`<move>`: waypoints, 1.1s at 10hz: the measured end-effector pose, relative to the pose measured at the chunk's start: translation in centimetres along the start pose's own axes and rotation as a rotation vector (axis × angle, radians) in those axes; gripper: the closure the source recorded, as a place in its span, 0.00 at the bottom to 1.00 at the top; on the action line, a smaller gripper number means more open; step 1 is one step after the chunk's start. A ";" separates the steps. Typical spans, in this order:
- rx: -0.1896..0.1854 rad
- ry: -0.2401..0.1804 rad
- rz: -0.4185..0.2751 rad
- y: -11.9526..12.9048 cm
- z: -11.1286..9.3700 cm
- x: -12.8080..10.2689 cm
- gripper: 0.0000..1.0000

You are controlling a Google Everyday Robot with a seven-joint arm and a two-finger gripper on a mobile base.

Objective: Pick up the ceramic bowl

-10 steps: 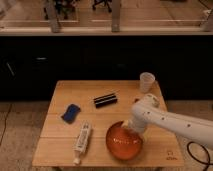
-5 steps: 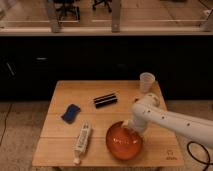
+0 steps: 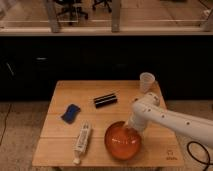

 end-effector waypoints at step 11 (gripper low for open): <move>0.042 0.040 0.000 -1.4 -2.4 1.7 1.00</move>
